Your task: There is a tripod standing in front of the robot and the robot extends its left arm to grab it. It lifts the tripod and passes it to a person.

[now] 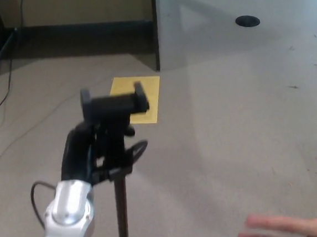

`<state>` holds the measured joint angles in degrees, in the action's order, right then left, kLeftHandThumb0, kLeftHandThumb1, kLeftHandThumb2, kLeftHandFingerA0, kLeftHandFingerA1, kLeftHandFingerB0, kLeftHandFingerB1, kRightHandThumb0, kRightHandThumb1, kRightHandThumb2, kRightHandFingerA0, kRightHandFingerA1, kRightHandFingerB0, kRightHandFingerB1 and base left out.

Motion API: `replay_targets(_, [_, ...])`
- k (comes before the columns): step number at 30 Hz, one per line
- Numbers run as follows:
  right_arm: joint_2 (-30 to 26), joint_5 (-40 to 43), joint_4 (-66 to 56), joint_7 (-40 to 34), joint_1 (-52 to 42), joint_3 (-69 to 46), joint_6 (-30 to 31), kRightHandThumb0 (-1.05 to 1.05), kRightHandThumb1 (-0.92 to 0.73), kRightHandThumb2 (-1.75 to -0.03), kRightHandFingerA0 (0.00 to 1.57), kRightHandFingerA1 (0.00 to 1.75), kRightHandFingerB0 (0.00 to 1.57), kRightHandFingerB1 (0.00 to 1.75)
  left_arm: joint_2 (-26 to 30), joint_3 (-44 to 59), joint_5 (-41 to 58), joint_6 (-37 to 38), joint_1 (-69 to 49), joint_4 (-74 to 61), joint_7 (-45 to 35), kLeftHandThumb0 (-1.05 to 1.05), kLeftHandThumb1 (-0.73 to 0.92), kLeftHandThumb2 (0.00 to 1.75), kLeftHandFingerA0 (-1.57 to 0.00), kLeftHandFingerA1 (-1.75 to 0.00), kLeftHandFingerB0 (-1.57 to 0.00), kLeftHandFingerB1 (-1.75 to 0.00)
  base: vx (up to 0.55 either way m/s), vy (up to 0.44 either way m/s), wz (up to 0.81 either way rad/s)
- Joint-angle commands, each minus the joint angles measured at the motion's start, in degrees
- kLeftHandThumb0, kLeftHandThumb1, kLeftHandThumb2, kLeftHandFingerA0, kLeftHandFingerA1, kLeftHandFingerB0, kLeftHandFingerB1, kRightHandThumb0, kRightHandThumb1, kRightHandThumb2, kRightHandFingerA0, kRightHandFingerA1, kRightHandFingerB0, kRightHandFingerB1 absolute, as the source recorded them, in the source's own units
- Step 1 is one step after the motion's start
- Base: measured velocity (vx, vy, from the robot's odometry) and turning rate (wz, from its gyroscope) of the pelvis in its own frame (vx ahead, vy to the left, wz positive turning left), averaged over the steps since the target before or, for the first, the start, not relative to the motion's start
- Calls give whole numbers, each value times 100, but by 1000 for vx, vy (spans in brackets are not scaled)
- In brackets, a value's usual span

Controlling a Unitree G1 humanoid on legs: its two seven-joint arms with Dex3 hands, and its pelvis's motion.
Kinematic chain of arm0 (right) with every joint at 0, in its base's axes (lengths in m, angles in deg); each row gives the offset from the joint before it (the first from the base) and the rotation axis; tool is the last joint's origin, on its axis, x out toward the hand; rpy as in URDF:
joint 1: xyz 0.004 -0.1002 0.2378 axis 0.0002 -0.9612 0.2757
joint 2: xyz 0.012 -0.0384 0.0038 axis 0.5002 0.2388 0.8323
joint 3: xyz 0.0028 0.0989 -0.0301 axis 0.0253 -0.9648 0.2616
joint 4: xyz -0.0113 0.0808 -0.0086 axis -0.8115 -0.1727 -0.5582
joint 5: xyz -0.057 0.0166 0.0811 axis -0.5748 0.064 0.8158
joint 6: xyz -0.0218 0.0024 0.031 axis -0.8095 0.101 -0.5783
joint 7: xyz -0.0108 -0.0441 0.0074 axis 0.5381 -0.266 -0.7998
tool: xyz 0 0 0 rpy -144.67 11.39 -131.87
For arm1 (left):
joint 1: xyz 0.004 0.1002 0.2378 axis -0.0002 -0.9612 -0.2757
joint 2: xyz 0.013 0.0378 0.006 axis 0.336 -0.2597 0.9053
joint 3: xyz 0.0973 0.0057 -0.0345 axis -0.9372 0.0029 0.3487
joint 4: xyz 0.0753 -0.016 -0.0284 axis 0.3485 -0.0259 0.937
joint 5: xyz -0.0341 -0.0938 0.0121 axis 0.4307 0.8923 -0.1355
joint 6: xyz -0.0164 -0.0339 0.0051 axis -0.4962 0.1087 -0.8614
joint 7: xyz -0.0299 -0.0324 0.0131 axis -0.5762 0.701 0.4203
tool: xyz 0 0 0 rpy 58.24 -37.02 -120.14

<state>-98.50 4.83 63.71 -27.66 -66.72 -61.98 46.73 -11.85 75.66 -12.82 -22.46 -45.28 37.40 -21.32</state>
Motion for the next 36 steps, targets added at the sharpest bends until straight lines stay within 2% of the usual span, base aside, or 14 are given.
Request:
replay_targets(1, [-113,-14,5,36,-2,-16,97,-62,-70,-61,48,36,36,33,-76,-172,-198,-147,922,-176,102,-21,61,53,-77,-175,-62,-175,0,0,0])
replay_targets(8, [-118,-42,0,30,89,6,125,-63,-67,-62,48,37,36,33,-355,-522,-391,-458,1873,-40,164,-23,61,55,-77,-175,-64,-163,0,0,0])
replay_targets(9, [-116,-34,17,39,108,2,130,-63,-70,-61,48,37,36,33,-423,-562,-403,-533,1979,-38,183,-24,67,55,-72,-174,-56,-157,0,0,0])
replay_targets(10, [-108,-32,20,40,127,2,128,-64,-70,-61,49,36,37,33,-499,-606,-422,-668,2102,-59,210,-25,61,54,-75,-175,-64,-161,0,0,0])
replay_targets(12, [-114,-46,48,38,165,10,115,-64,-70,-61,49,36,37,33,-605,-665,-436,-849,2303,-27,220,-26,61,55,-75,-175,-64,-163,0,0,0])
replay_targets(13, [-111,-63,13,23,171,22,111,-64,-70,-61,49,36,37,33,-719,-725,-448,-880,2489,79,223,-38,43,77,-108,-141,-89,-131,0,0,0])
replay_targets(14, [-113,-74,28,17,202,28,108,-65,-70,-61,49,36,37,33,-774,-743,-462,-887,2585,138,241,-32,60,56,-76,-175,-62,-170,0,0,0])
replay_targets(15, [-110,-71,43,30,217,31,94,-65,-70,-61,49,37,37,33,-828,-771,-455,-844,2674,196,215,-28,60,56,-75,-175,-59,-172,0,0,0])
replay_targets(21, [-80,-3,45,149,288,27,122,-63,-70,-62,49,36,38,33,-1226,-974,-569,-991,2889,150,329,-26,61,55,-74,-175,-57,-175,0,0,0])
replay_targets(23, [-81,-47,51,127,322,52,180,-63,-70,-61,48,36,37,33,-1538,-1204,-638,-969,2866,105,453,-28,58,55,-80,-171,-67,-167,0,0,0])
replay_targets(24, [-73,-30,53,155,330,48,192,-62,-70,-61,47,36,36,33,-1636,-1313,-669,-970,2839,80,520,-23,60,55,-78,-174,-60,-174,0,0,0])
replay_targets(26, [-59,15,40,226,352,34,207,-63,-66,-62,46,37,35,33,-1722,-1520,-720,-898,2808,52,604,-22,60,53,-76,-175,-58,-175,0,0,0])
replay_targets(33, [-42,-84,-12,114,384,99,247,-63,-70,-62,48,36,36,32,-2297,-2496,-653,-678,2608,-64,769,-20,62,53,-75,-175,-55,-175,0,0,0])
replay_targets(36, [15,137,23,348,430,-1,221,-62,-69,-61,48,37,37,33,-2496,-2890,-656,-583,2573,-93,856,-21,62,54,-78,-175,-58,-175,0,0,0])
